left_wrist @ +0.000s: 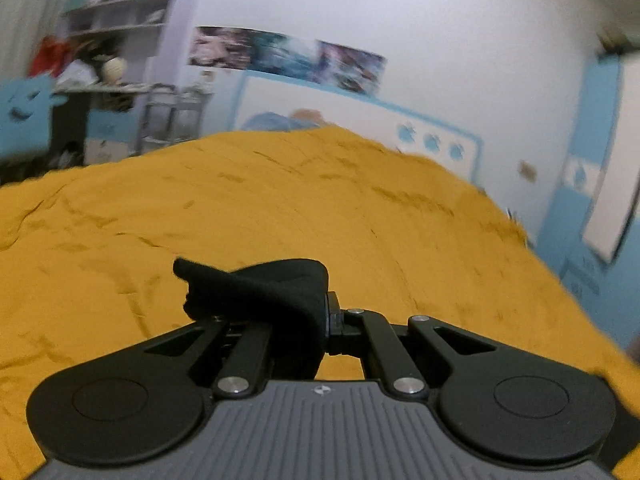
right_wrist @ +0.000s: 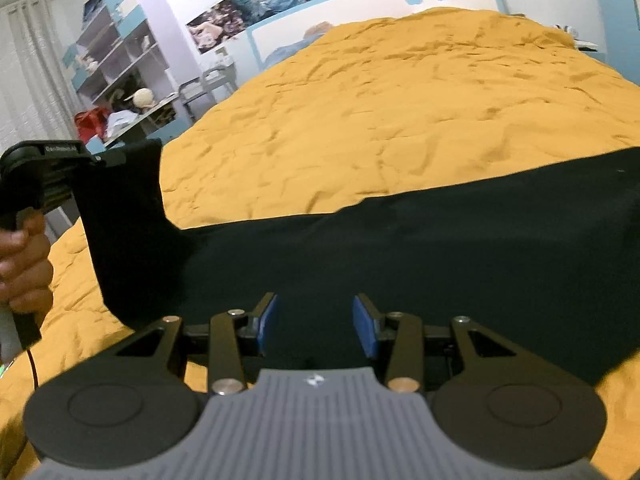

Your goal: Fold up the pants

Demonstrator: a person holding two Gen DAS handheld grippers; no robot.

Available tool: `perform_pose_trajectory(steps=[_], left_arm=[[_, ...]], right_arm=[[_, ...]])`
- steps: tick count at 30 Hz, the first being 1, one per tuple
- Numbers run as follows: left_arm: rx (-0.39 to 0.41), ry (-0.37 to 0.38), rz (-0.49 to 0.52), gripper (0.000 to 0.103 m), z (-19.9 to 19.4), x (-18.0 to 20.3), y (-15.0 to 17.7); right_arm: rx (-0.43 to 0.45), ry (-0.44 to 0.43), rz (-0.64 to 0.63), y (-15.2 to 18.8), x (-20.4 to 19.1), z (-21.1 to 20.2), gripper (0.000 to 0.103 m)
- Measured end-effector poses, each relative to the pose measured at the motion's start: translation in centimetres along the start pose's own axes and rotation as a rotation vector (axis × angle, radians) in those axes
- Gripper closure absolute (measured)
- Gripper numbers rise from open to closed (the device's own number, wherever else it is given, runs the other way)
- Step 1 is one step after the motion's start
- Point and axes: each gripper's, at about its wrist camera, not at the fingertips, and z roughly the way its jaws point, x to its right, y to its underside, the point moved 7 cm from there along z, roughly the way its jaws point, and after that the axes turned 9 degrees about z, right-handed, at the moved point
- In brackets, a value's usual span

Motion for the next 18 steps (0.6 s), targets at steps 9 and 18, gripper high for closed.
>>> perform_pose_trajectory(steps=[9, 18], left_arm=[[-0.188, 0.054, 0.54, 0.091, 4.1, 13.5, 7.8], [-0.221, 0.373, 0.429, 0.055, -1.7, 13.2, 10.3]], right_arm=[[0.026, 0.111, 0.078, -0.4, 5.0, -2.3, 0.064], [0.041, 0.145, 0.105, -1.7, 7.3, -3.2, 0.064]])
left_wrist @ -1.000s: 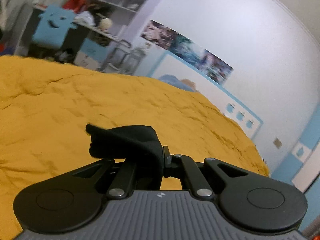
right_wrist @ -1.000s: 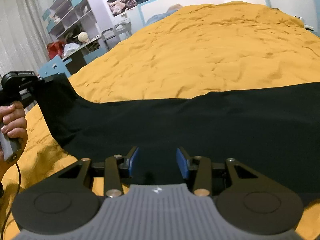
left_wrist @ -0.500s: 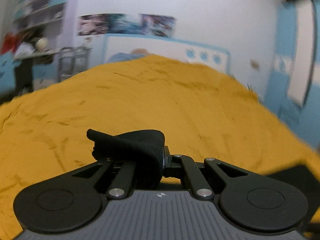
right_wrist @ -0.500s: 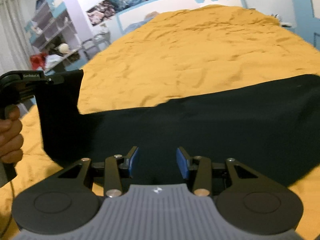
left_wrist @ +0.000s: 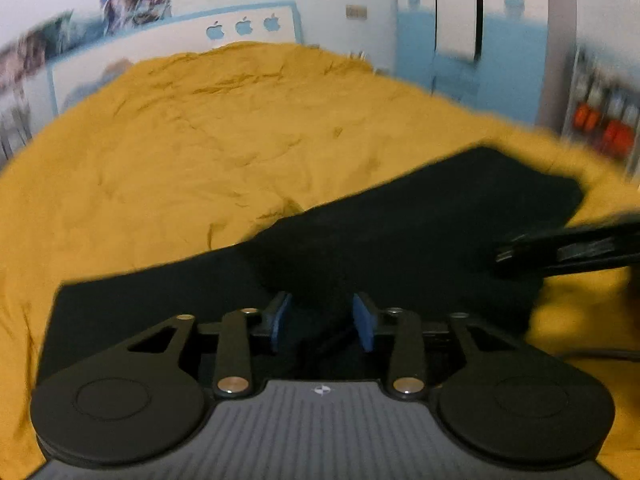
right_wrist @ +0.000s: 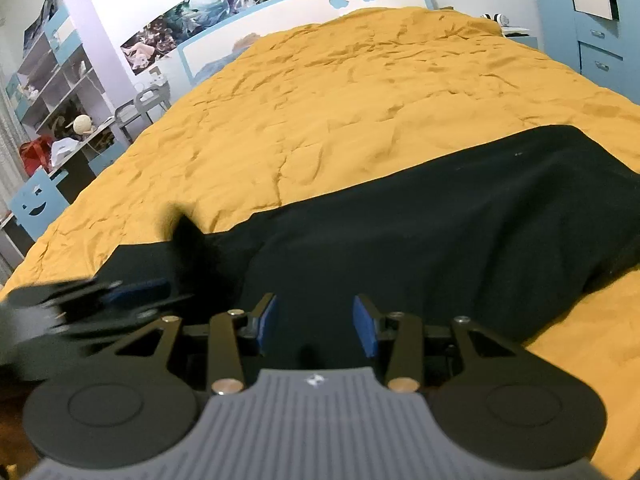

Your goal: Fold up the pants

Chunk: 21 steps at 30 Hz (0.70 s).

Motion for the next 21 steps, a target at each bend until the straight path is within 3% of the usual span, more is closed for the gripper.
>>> perform_pose_trajectory(steps=[3, 6, 8, 9, 12, 17, 19, 20, 21], left_arm=[[0.111, -0.043, -0.174, 0.044, -4.3, -5.1, 0.9], [0.192, -0.174, -0.413, 0.036, -7.3, -12.5, 3.4], [0.185, -0.261, -0.56, 0.036, -8.1, -16.6, 5.8], [0.175, -0.278, -0.644, 0.036, -8.2, -18.5, 7.4], [0.187, -0.236, -0.84, 0.036, -8.2, -21.2, 10.7], [0.156, -0.175, -0.864, 0.036, -6.2, -21.1, 11.6], [0.129, -0.165, -0.832, 0.036, -5.8, -19.9, 11.8], [0.104, -0.179, -0.807, 0.036, -5.4, -19.7, 11.7], [0.088, -0.192, -0.786, 0.036, -5.2, -19.4, 11.6]], right_arm=[[-0.017, -0.013, -0.013, -0.1, -0.9, 0.8, 0.064], [-0.043, -0.047, -0.035, -0.2, -2.9, 2.2, 0.059], [-0.082, -0.087, -0.014, -0.3, -4.3, 3.4, 0.059], [-0.104, -0.101, 0.002, -0.3, -4.8, 4.0, 0.059], [-0.163, -0.076, 0.047, 0.1, -5.7, 5.9, 0.059], [-0.22, -0.08, 0.16, 0.8, -6.2, 8.3, 0.06], [-0.223, -0.063, 0.161, 1.2, -6.3, 9.0, 0.074], [-0.223, -0.058, 0.143, 1.3, -6.5, 9.1, 0.101], [-0.229, -0.06, 0.121, 1.5, -6.7, 9.2, 0.102]])
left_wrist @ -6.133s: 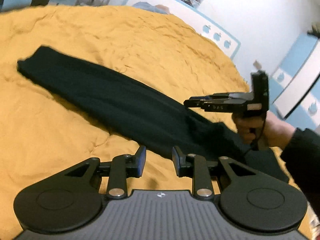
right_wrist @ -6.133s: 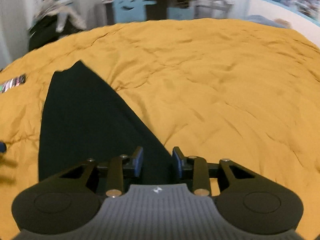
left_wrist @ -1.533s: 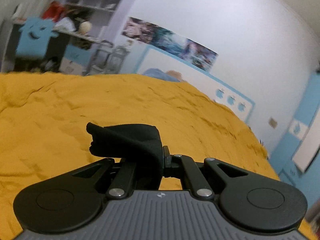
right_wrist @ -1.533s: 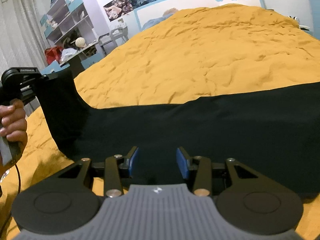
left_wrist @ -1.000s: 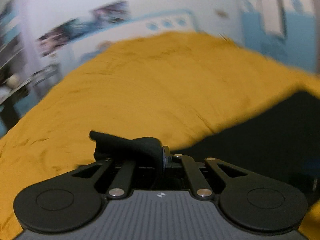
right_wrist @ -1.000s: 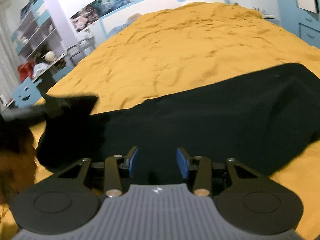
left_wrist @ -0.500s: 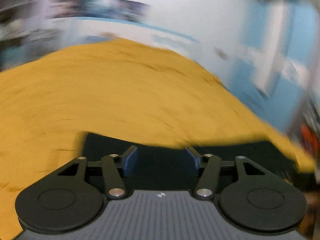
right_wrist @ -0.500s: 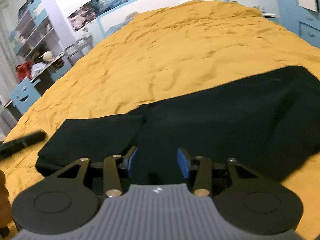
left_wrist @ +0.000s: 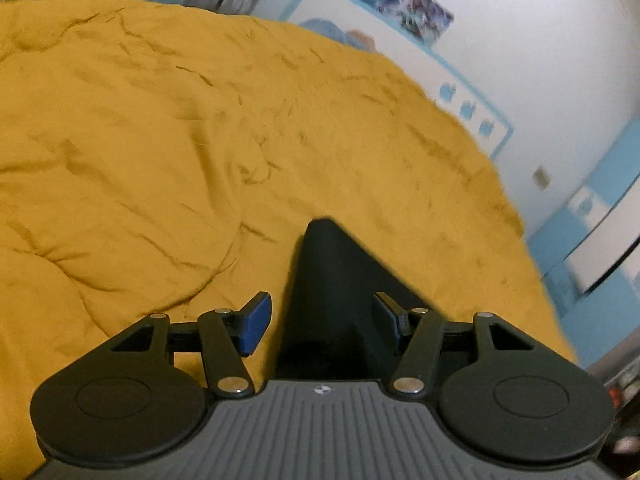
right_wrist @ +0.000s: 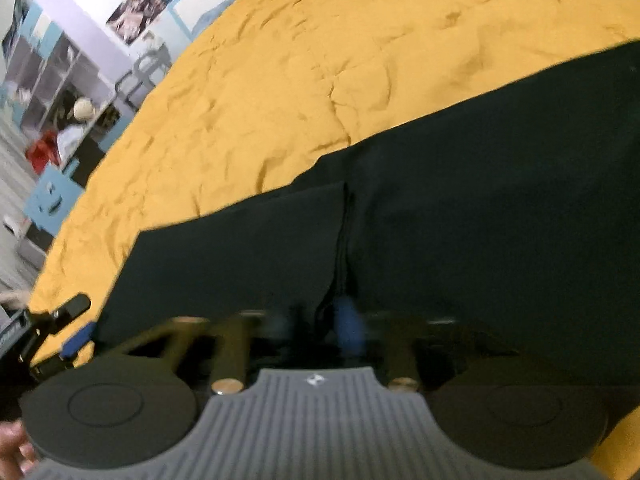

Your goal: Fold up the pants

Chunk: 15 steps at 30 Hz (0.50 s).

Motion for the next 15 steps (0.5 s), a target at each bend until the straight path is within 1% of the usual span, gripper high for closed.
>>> perform_pose_trajectory(steps=[1, 2, 4, 5, 6, 7, 8, 9, 10, 11, 13, 14, 15], left_arm=[[-0.006, -0.007, 0.018, 0.037, 0.1, 0.2, 0.1], [-0.003, 0.004, 0.021, 0.038, -0.2, 0.4, 0.4], [0.047, 0.069, 0.015, 0.038, -1.1, 1.3, 0.1], [0.059, 0.086, 0.03, 0.038, -1.5, 1.6, 0.0], [0.052, 0.083, 0.061, 0.038, -1.6, 2.0, 0.2], [0.018, 0.048, 0.103, 0.038, -1.2, 2.2, 0.7], [-0.032, 0.006, 0.133, 0.038, -0.5, 2.2, 1.4], [-0.102, -0.03, 0.16, 0.038, 0.5, 2.0, 2.2], [-0.19, -0.06, 0.188, 0.039, 1.6, 1.8, 3.5], [-0.211, -0.076, 0.207, 0.039, 1.9, 1.7, 4.1], [-0.207, -0.089, 0.232, 0.039, 1.8, 1.9, 4.0], [-0.208, -0.092, 0.24, 0.039, 1.6, 2.0, 3.9], [-0.197, -0.089, 0.24, 0.04, 1.7, 2.2, 3.5]], right_arm=[[0.001, -0.011, -0.019, 0.1, -0.2, -0.1, 0.103], [0.026, -0.026, -0.052, -0.1, -0.7, -0.8, 0.103], [0.11, -0.079, -0.115, -1.0, -1.6, -2.9, 0.103], [0.138, -0.089, -0.136, -1.3, -1.8, -3.7, 0.103], [0.148, -0.086, -0.144, -1.5, -1.7, -4.1, 0.103], [0.139, -0.071, -0.15, -1.5, -1.3, -3.9, 0.103], [0.12, -0.048, -0.149, -1.4, -0.7, -3.4, 0.103], [0.093, -0.015, -0.144, -1.2, 0.1, -2.6, 0.102], [0.057, 0.016, -0.144, -0.7, 0.8, -1.7, 0.1], [0.045, 0.041, -0.15, -0.4, 1.4, -1.3, 0.097], [0.079, 0.083, -0.169, -0.2, 1.9, -1.5, 0.096], [0.102, 0.097, -0.172, -0.3, 1.9, -1.9, 0.091], [0.129, 0.117, -0.179, -0.4, 1.8, -2.4, 0.088]])
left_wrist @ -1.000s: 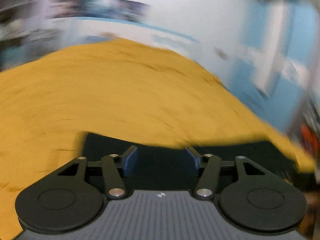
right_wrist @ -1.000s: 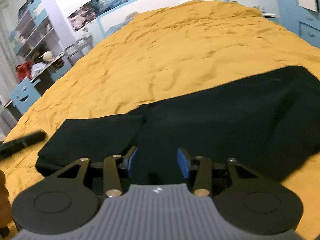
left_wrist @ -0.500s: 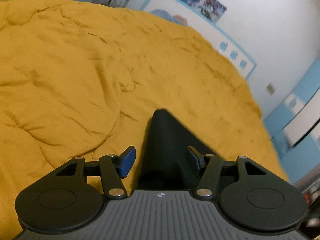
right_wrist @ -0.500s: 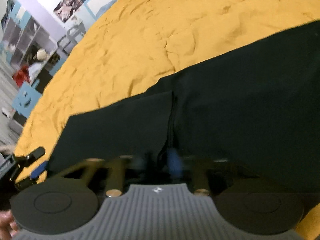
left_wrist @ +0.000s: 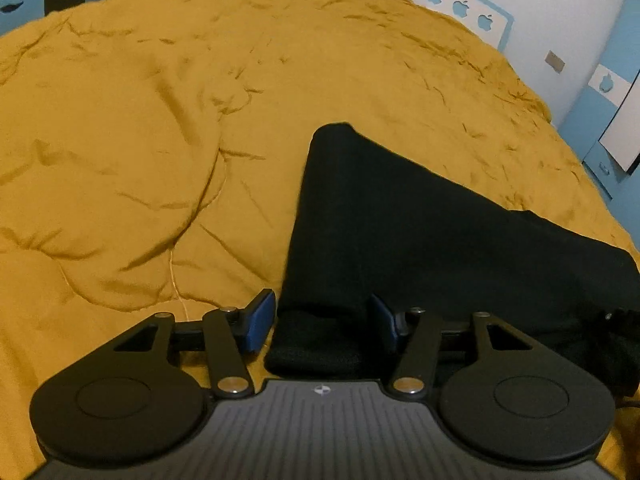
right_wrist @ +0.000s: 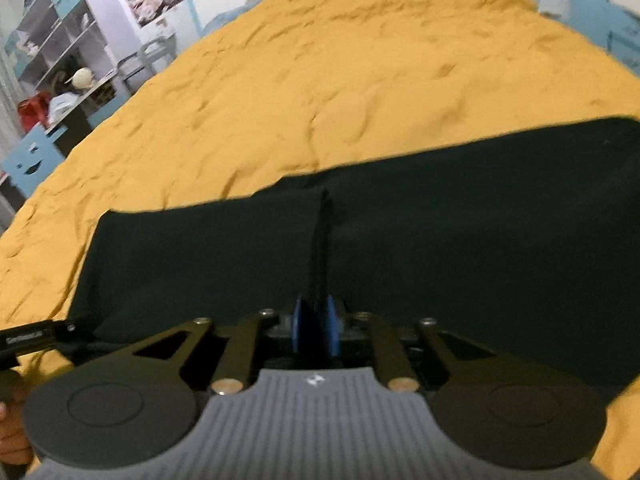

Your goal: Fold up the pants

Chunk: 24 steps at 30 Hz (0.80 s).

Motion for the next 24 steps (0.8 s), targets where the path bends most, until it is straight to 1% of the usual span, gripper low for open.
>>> perform_pose_trajectory(steps=[1, 3, 5, 6, 7, 8, 9, 10, 11, 12, 13, 14, 15, 16, 18, 19, 22, 24], left_arm=[[0.023, 0.011, -0.006, 0.041, -0.3, 0.1, -0.3], [0.08, 0.043, -0.029, 0.041, -1.3, 0.2, -1.1], [0.155, 0.061, -0.047, 0.041, -2.4, 0.2, -1.7], [0.189, 0.06, -0.05, 0.038, -2.7, 0.1, -2.0], [0.199, 0.057, -0.051, 0.037, -2.7, -0.1, -2.2], [0.179, 0.046, -0.05, 0.037, -2.3, -0.2, -2.0], [0.129, 0.023, -0.043, 0.037, -1.4, -0.3, -1.8], [0.047, -0.012, -0.022, 0.037, 0.1, -0.4, -1.1], [0.018, -0.02, -0.011, 0.037, 0.8, -0.3, -0.5], [0.033, -0.025, -0.006, 0.036, 0.9, -0.3, -0.4], [0.041, -0.029, 0.001, 0.036, 0.8, -0.2, -0.6], [0.052, -0.029, 0.004, 0.037, 0.5, -0.1, -0.8], [0.072, -0.022, 0.0, 0.037, 0.1, -0.1, -1.0], [0.091, -0.022, -0.007, 0.037, -0.6, -0.1, -0.4], [0.122, -0.046, -0.014, 0.037, -1.3, -0.3, -0.5], [0.149, -0.067, -0.011, 0.037, -2.0, -0.3, -0.6], [0.21, -0.114, 0.015, 0.037, -4.0, 0.3, -0.8], [0.23, -0.117, 0.015, 0.037, -5.0, 1.3, -1.1]], right_arm=[[0.021, 0.015, -0.015, -0.1, -0.1, -0.4, 0.088], [0.077, 0.017, -0.074, -0.4, -1.2, -1.3, 0.087], [0.13, -0.003, -0.149, -0.4, -3.0, -2.1, 0.085], [0.142, -0.016, -0.185, -0.4, -3.7, -2.2, 0.084], [0.145, -0.03, -0.225, -0.1, -4.5, -2.1, 0.084], [0.138, -0.041, -0.264, 0.3, -5.3, -1.8, 0.084], [0.124, -0.045, -0.295, 1.0, -6.1, -1.2, 0.083], [0.107, -0.043, -0.319, 1.4, -6.8, -0.3, 0.081], [0.064, -0.021, -0.353, 2.3, -6.7, 0.9, 0.078], [0.01, 0.013, -0.377, 3.2, -6.4, 2.1, 0.079], [0.0, 0.015, -0.374, 3.4, -6.1, 2.4, 0.079], [0.019, -0.009, -0.354, 3.2, -5.9, 1.8, 0.079], [0.033, -0.04, -0.332, 2.8, -5.6, 0.9, 0.079], [0.051, -0.062, -0.304, 2.3, -5.2, -0.2, 0.078], [0.09, -0.071, -0.248, 1.1, -3.5, -2.5, 0.078], [0.1, -0.063, -0.227, 0.8, -2.9, -3.2, 0.077], [0.125, 0.007, -0.156, -0.5, 2.2, -6.3, 0.075], [0.141, 0.067, -0.1, -1.3, 6.1, -8.0, 0.071]])
